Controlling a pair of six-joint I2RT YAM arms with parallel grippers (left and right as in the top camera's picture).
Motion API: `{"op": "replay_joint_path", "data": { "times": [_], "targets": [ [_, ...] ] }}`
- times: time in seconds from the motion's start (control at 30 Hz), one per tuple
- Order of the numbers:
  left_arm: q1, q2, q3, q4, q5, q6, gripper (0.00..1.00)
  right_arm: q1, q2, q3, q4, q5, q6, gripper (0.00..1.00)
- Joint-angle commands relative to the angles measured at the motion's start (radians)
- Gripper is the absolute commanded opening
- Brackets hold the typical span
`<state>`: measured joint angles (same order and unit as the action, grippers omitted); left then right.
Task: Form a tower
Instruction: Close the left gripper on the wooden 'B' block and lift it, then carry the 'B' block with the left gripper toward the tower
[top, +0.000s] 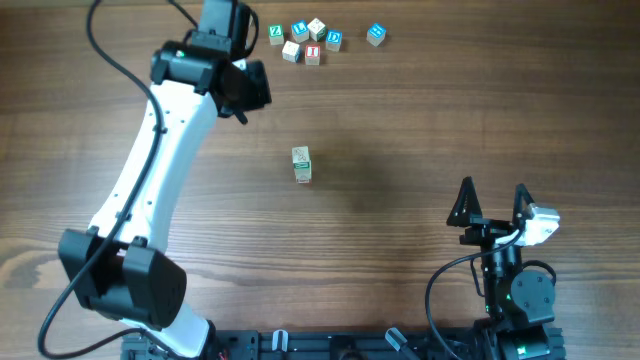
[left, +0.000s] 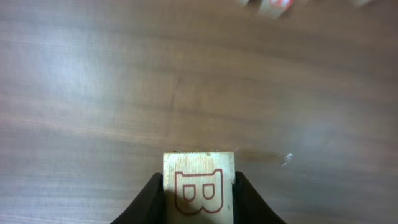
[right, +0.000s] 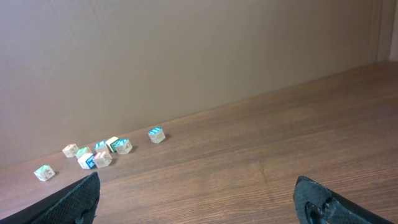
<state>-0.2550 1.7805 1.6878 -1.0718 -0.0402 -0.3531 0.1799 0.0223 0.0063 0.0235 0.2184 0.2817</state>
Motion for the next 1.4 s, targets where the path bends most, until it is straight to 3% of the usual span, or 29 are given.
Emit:
{"op": "replay_joint_path", "data": {
  "times": [0.0, 0.27, 0.43, 0.57, 0.7, 1.0, 1.27, 1.37],
  "targets": [
    [0.005, 0.055, -0.143, 0.058, -0.023, -0.025, 0.20, -0.004, -0.006, -0.001, 0.004, 0.010, -0.017, 1.00],
    [0.005, 0.066, -0.427, 0.383, -0.049, -0.074, 0.21, -0.004, -0.006, -0.001, 0.004, 0.010, -0.017, 1.00],
    [0.005, 0.066, -0.512, 0.485, -0.049, -0.074, 0.21, -0.004, -0.006, -0.001, 0.004, 0.010, -0.017, 1.00],
    [0.005, 0.066, -0.533, 0.500, -0.067, -0.074, 0.22, -0.004, -0.006, -0.001, 0.004, 0.010, -0.017, 1.00],
    [0.005, 0.066, -0.533, 0.509, -0.067, -0.074, 0.41, -0.004, -0.006, -0.001, 0.004, 0.010, -0.017, 1.00],
    [0.005, 0.066, -0.560, 0.539, -0.066, -0.074, 0.45, -0.004, -0.006, -0.001, 0.004, 0.010, -0.017, 1.00],
    [0.005, 0.066, -0.560, 0.519, -0.066, -0.074, 0.40, -0.004, -0.006, -0.001, 0.004, 0.010, -0.017, 1.00],
    [0.005, 0.066, -0.560, 0.523, -0.067, -0.074, 0.47, -0.004, -0.006, -0.001, 0.004, 0.010, -0.017, 1.00]
  ]
}}
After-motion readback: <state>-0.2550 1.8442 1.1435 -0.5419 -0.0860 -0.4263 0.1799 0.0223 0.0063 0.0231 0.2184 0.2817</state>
